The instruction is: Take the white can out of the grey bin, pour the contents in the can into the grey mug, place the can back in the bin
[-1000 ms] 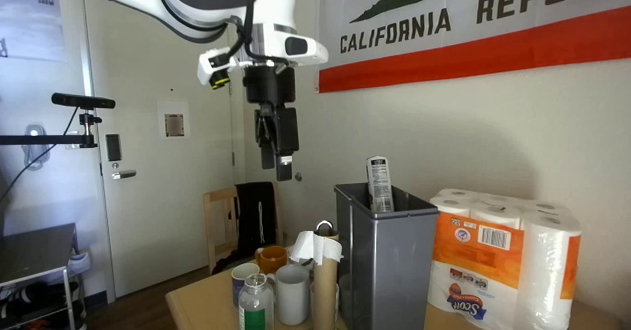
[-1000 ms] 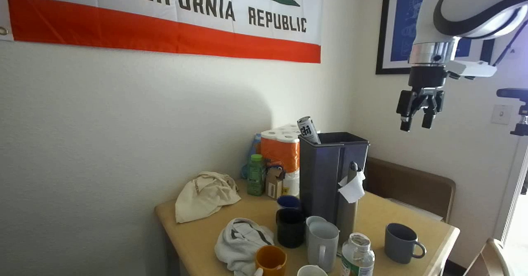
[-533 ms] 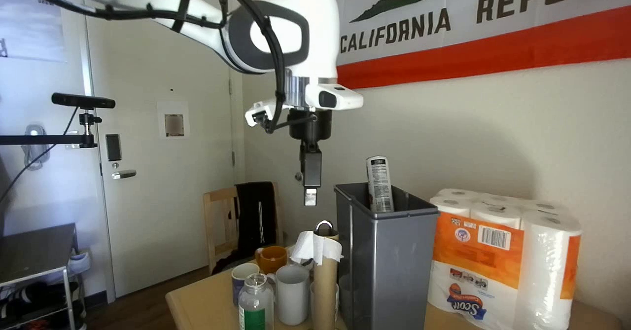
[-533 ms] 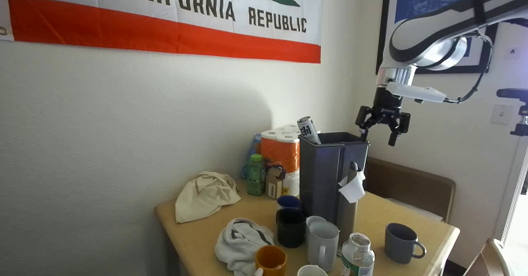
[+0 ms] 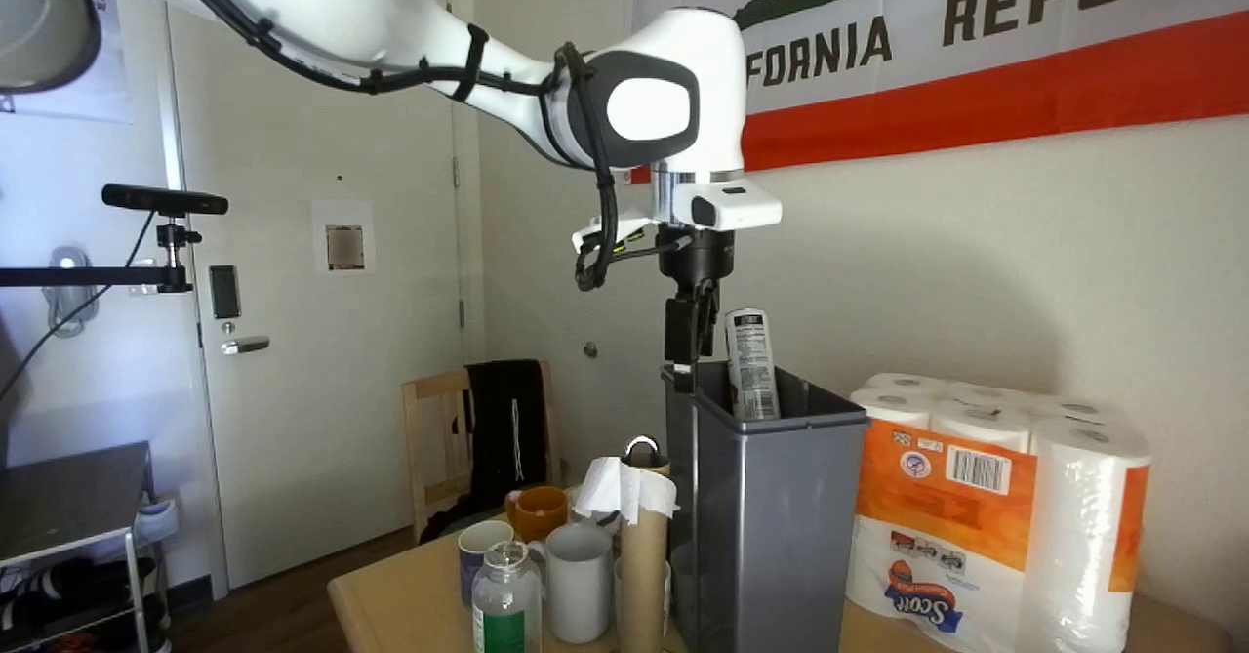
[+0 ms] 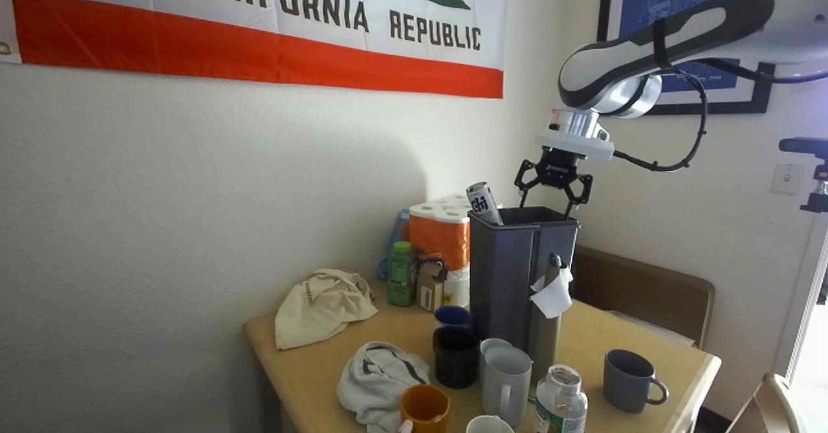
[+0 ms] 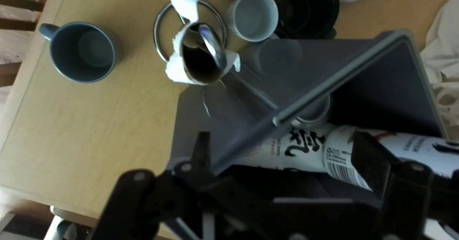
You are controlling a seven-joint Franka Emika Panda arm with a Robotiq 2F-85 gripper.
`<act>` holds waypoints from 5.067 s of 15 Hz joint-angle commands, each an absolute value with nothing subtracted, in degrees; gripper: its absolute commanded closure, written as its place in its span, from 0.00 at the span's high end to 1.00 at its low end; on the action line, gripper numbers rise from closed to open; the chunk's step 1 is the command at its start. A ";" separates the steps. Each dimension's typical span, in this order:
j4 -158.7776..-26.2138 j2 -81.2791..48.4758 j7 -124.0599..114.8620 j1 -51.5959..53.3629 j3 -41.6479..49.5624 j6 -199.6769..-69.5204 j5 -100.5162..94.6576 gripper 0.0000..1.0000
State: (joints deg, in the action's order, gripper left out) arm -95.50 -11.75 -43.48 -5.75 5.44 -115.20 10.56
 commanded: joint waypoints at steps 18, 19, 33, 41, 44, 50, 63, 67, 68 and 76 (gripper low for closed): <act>-80.46 -24.52 -83.16 -4.44 6.47 -119.32 12.48 1.00; -80.63 -24.66 -84.14 -4.47 6.38 -120.20 12.96 1.00; -82.75 -26.77 -91.08 -5.11 4.72 -131.08 23.53 1.00; -83.34 -26.80 -90.55 -5.11 4.42 -134.03 25.07 0.46; -82.87 -26.47 -89.71 -5.11 4.30 -133.00 24.54 0.36; -81.94 -21.90 -83.96 -4.97 3.72 -126.94 22.30 0.13; -82.43 -8.17 -82.26 -5.13 7.25 -106.59 0.76 0.08; -92.11 -3.63 -82.74 -5.76 9.10 -108.41 -4.65 0.08; -94.94 -2.57 -82.99 -5.80 9.52 -108.81 -6.36 0.08; -114.35 3.26 -87.33 -6.49 8.75 -110.95 -19.91 0.08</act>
